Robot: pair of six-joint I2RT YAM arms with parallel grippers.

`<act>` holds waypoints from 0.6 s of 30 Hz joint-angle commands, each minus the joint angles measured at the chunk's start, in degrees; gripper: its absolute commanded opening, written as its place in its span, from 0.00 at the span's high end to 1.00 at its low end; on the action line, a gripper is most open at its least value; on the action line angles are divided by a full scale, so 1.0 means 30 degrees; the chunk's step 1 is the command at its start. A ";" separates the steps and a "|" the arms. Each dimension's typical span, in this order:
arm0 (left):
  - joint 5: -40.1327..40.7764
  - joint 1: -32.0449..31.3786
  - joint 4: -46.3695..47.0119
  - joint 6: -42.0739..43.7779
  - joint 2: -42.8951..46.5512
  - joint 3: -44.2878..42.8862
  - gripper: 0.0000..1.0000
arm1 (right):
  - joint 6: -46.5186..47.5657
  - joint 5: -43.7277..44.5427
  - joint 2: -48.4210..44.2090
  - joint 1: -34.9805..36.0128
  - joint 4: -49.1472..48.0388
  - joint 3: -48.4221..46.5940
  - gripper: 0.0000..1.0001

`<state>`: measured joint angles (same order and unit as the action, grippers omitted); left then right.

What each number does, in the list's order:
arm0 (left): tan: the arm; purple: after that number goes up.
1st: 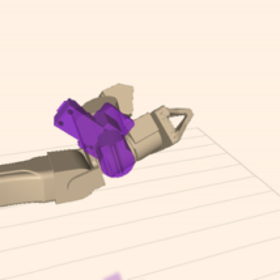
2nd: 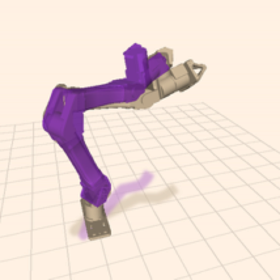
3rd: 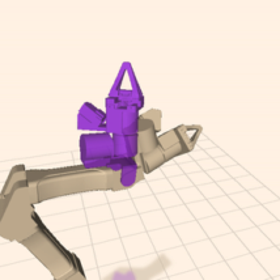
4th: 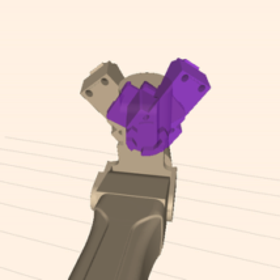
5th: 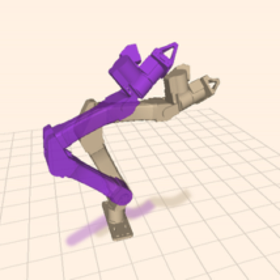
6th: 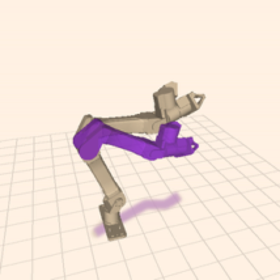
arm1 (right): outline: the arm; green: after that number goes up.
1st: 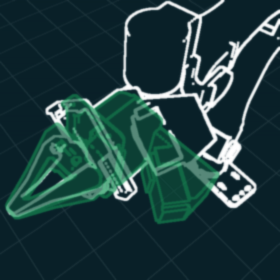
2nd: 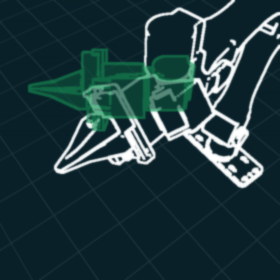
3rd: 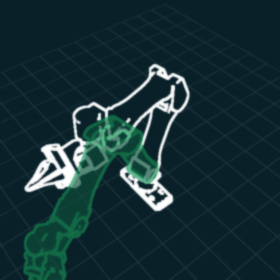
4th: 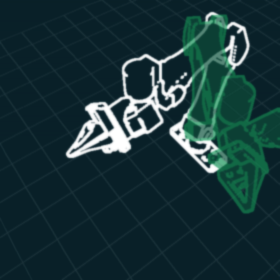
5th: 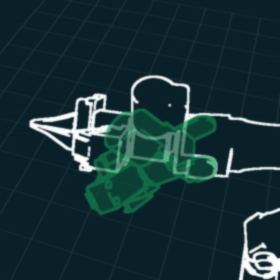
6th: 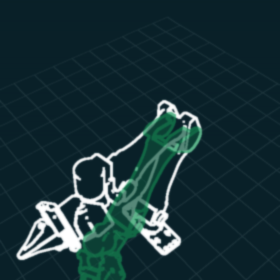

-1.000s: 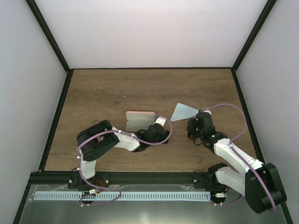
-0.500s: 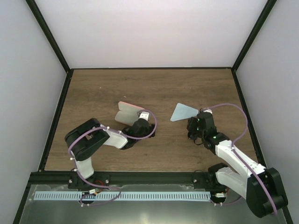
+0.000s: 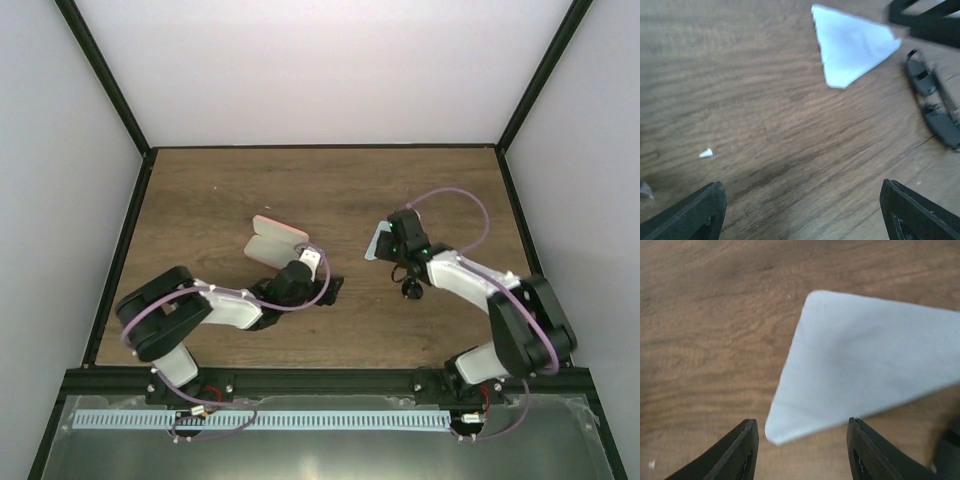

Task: Organize the sunglasses
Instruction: Move the sunglasses case at the center of the board.

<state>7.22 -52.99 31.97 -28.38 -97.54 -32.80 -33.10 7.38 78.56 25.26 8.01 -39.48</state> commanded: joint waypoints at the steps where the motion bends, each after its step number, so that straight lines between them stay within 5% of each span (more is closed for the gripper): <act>1: 0.0087 -0.0027 -0.1220 0.0493 0.3100 0.0382 0.13 | 0.0419 0.0593 0.3471 0.0074 0.0069 -0.2630 0.50; 10: 0.3153 0.0075 -1.0414 -0.0868 1.0473 -0.1926 0.00 | 0.1041 -0.1382 0.7125 0.0132 -0.0202 -0.4127 0.51; 15: 0.4319 0.0066 -1.5253 -0.0283 0.8977 -0.6767 0.00 | 0.1604 -0.1969 0.8115 0.1738 0.0316 -0.4833 0.51; 18: 0.5809 0.0058 -1.5597 0.0511 0.8032 -0.7856 0.00 | 0.1787 -0.2288 0.8102 0.2764 0.0586 -0.4940 0.51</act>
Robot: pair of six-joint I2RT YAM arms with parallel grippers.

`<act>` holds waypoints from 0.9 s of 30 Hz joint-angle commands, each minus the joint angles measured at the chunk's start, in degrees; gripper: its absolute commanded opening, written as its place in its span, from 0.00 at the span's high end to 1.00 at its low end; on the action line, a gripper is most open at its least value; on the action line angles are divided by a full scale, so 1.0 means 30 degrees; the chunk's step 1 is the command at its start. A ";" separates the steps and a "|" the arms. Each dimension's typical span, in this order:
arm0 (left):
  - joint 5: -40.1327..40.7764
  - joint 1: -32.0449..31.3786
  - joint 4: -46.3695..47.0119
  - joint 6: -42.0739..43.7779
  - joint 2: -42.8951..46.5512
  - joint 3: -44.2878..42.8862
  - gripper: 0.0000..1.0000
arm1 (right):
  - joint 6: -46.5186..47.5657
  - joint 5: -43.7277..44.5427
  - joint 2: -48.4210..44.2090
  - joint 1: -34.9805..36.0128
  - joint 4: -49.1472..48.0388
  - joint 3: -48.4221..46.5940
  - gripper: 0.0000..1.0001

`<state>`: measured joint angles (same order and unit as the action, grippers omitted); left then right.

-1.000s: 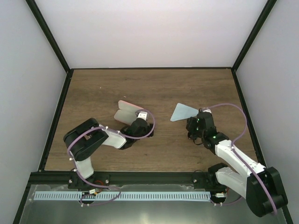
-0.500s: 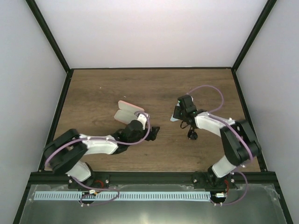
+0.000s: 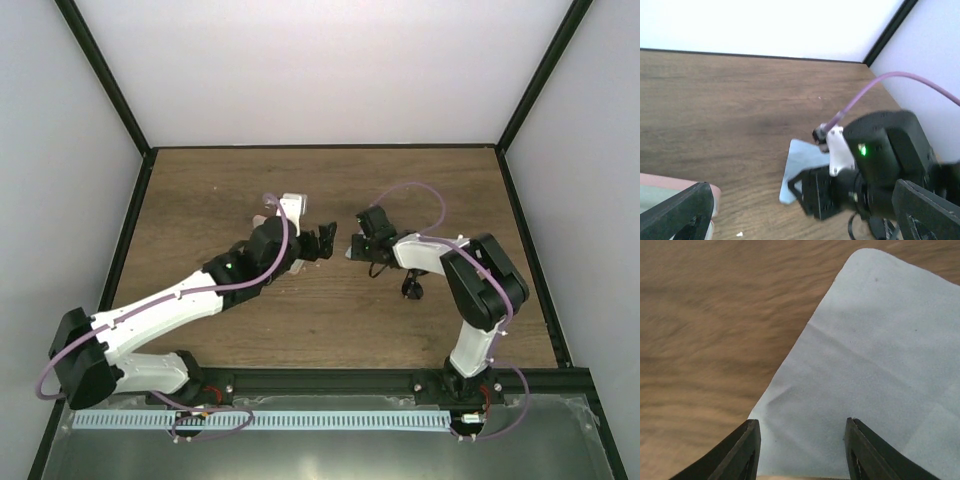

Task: Organize the sunglasses
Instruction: Move the sunglasses case at the center of the board, then adjust the glasses cleaning cloth at the center of the board.

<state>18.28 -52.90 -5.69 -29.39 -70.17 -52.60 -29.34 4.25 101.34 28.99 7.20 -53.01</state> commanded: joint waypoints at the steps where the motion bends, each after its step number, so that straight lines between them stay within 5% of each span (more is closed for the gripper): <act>1: 0.2839 0.0050 -0.2605 0.0884 -0.1064 -0.1050 0.00 | 0.0495 -0.1546 0.0334 0.1691 0.0877 -0.0283 0.51; 8: 0.3681 0.0397 0.2258 0.1963 0.1632 0.3218 0.00 | 0.0543 -0.3470 -0.3311 0.2095 0.0563 0.2171 0.50; 15: 0.1891 0.1016 0.3539 0.1539 0.0981 0.4530 0.00 | 0.0106 0.1038 -0.6415 0.2058 0.0041 0.3566 0.51; 18: 0.0678 0.1021 0.4378 0.1923 -0.0098 0.4564 0.06 | -0.0140 0.2006 -0.5979 0.1891 0.0054 0.3472 0.54; 23: -0.0810 0.0996 0.5263 0.2147 -0.2159 0.3974 0.31 | -0.0219 0.2170 -0.4802 0.1264 -0.0112 0.3037 0.64; 27: -0.1392 0.0971 0.5448 0.1795 -0.3083 0.3059 0.33 | -0.0036 0.2223 -0.3634 0.1185 -0.0289 0.2589 0.69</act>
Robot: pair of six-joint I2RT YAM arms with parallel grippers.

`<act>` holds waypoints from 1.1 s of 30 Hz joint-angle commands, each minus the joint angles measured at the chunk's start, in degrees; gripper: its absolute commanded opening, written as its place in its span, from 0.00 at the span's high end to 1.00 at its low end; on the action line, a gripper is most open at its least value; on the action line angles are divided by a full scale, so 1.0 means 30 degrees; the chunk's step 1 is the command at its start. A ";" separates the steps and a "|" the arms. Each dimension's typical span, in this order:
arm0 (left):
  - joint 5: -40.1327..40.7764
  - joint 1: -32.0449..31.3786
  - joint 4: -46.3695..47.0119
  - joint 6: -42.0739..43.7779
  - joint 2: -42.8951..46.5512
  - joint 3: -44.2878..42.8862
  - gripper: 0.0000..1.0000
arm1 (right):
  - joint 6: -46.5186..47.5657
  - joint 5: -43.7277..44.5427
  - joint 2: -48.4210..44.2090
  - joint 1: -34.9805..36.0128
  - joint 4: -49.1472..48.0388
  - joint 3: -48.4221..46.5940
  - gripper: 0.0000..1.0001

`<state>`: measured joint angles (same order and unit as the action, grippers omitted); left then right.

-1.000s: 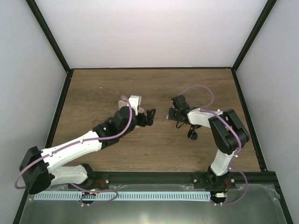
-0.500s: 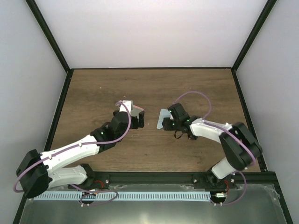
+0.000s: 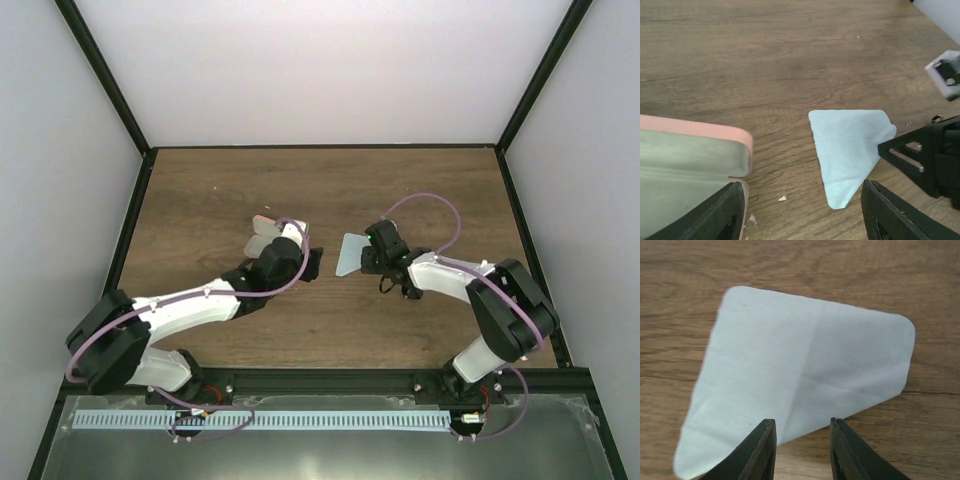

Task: Organize the sunglasses
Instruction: Adjust the glasses cleaning cloth at the center of the board.

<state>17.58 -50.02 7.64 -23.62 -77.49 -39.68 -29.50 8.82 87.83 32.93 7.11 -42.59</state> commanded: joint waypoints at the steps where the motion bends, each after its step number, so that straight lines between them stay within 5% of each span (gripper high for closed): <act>1: -0.1183 0.0019 0.0725 -0.0240 -0.0959 -0.1835 0.33 | 0.0076 0.0617 0.1184 -0.0138 -0.0331 -0.0994 0.70; 7: 0.0025 0.0007 -0.0597 0.0232 -0.3607 -0.5270 0.30 | 0.0194 0.0461 0.2436 -0.0170 0.0095 -0.1527 0.73; 21: -0.1436 0.0557 0.1010 0.0287 -0.6221 -0.5247 0.27 | 0.0128 -0.0207 -0.0152 -0.0134 -0.0980 0.0035 0.77; 33: -0.1495 0.0824 0.0173 0.0654 -0.6548 -0.5216 0.22 | 0.0368 -0.1077 0.4664 -0.0136 -0.0066 -0.2399 0.77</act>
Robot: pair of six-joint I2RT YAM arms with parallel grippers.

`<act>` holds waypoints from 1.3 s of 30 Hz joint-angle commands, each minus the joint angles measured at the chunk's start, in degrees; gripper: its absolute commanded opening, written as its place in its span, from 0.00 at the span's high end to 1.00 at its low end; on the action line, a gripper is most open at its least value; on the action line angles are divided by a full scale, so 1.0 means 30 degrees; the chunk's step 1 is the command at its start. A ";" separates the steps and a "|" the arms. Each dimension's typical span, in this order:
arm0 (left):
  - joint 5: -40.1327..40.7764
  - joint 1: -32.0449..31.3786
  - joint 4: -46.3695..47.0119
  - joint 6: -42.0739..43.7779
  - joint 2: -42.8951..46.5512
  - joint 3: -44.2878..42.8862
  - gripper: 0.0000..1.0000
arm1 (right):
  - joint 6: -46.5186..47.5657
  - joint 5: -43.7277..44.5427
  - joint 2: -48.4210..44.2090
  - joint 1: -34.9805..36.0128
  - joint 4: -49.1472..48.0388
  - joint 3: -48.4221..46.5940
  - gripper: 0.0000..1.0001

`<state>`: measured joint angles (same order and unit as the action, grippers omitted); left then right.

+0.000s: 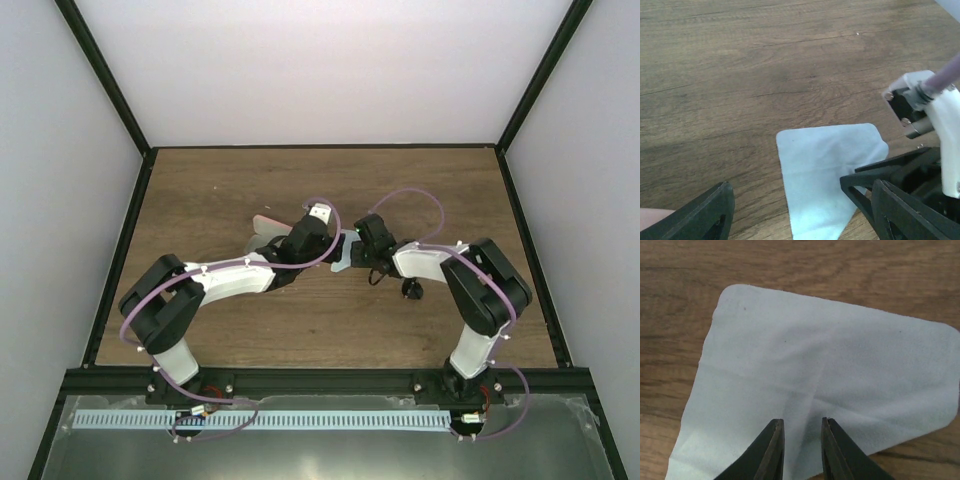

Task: Organize the sunglasses
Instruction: Adjust the glasses cleaning cloth at the center of the board.

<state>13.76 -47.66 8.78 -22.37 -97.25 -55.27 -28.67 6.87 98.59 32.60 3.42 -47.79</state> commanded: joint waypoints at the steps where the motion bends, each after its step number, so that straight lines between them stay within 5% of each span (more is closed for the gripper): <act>1: -0.0173 0.0044 -0.0322 0.0347 0.0273 0.0098 0.22 | -0.0051 -0.0689 0.0791 -0.0001 0.1151 -0.0361 0.78; 7: -0.0098 0.0068 -0.0530 0.0314 0.1400 0.0665 0.20 | -0.0522 -0.3140 -0.2036 0.0960 0.1818 0.1634 0.70; 18: -0.0766 0.0066 -0.0787 0.0388 -0.0095 -0.0056 0.20 | -0.1460 0.0720 -0.7932 0.1970 0.3298 0.2495 0.69; 39: -0.0501 0.0434 -0.2081 0.0135 0.0821 -0.0086 0.17 | -0.1704 0.0965 -0.0153 -0.0601 0.3592 -0.0327 0.71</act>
<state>13.54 -47.00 3.07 -21.89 -96.88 -54.68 -34.30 9.52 93.17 34.09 13.43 -45.45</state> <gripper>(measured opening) 0.822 0.290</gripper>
